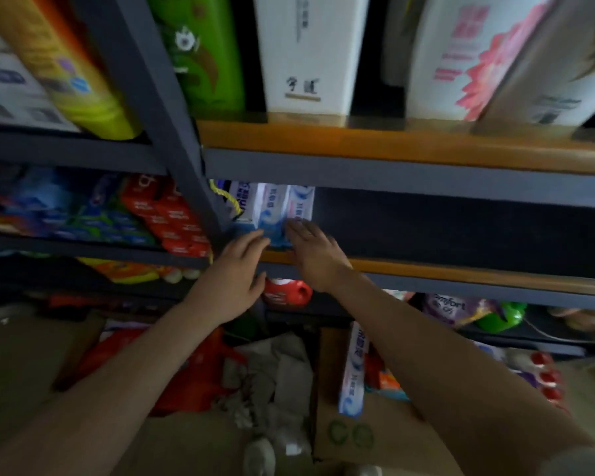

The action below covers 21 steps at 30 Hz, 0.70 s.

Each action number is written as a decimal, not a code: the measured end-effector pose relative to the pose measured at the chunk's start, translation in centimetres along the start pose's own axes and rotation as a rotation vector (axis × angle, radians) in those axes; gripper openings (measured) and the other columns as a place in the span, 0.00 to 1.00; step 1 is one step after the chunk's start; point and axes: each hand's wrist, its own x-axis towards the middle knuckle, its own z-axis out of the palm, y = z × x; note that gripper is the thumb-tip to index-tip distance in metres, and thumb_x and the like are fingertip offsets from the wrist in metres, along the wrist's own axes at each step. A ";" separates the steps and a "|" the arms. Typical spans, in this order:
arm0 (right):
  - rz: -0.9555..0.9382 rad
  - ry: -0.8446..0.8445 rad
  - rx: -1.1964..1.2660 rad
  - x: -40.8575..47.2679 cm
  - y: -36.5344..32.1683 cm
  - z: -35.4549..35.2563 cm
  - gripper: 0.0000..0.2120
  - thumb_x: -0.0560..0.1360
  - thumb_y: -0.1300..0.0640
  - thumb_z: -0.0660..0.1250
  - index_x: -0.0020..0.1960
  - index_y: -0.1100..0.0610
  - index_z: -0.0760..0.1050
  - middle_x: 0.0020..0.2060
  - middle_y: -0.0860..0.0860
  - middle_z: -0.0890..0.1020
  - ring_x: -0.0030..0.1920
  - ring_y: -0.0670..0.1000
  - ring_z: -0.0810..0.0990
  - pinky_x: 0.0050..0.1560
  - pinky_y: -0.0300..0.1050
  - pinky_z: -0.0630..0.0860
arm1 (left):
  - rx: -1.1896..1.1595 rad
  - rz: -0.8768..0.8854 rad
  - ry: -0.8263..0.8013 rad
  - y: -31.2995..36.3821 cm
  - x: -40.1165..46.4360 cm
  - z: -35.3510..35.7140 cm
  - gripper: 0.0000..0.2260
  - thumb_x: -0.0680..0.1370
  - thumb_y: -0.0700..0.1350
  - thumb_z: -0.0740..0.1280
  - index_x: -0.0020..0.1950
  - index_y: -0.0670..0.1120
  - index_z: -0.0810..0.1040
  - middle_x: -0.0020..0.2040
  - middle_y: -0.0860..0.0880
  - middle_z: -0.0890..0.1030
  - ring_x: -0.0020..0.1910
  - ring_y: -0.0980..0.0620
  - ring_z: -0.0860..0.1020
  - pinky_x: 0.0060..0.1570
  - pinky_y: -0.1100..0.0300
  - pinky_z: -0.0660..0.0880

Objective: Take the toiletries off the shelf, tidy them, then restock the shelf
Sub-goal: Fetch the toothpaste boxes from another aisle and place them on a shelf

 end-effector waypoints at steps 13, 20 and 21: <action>0.455 0.346 0.193 -1.2 3.8 -0.6 0.25 0.75 0.46 0.64 0.67 0.58 0.65 0.63 0.57 0.69 0.63 0.59 0.68 0.54 0.56 0.73 | 0.233 0.054 0.031 0.1 4.4 4.1 0.27 0.77 0.34 0.48 0.76 0.38 0.46 0.77 0.41 0.46 0.76 0.44 0.47 0.62 0.56 0.69; 0.743 0.336 0.410 0.4 3.6 -2.0 0.26 0.72 0.50 0.69 0.63 0.62 0.64 0.58 0.59 0.75 0.57 0.61 0.75 0.47 0.52 0.74 | 0.181 0.068 -0.008 -0.7 4.6 3.8 0.29 0.78 0.36 0.55 0.76 0.41 0.46 0.77 0.45 0.45 0.76 0.47 0.46 0.63 0.54 0.69; 0.726 0.384 0.403 -0.3 3.5 -2.6 0.26 0.72 0.49 0.68 0.62 0.62 0.65 0.56 0.58 0.76 0.55 0.61 0.76 0.43 0.50 0.74 | 0.114 0.068 -0.006 -0.8 4.6 3.3 0.29 0.78 0.38 0.56 0.76 0.42 0.48 0.77 0.46 0.46 0.75 0.47 0.49 0.64 0.53 0.69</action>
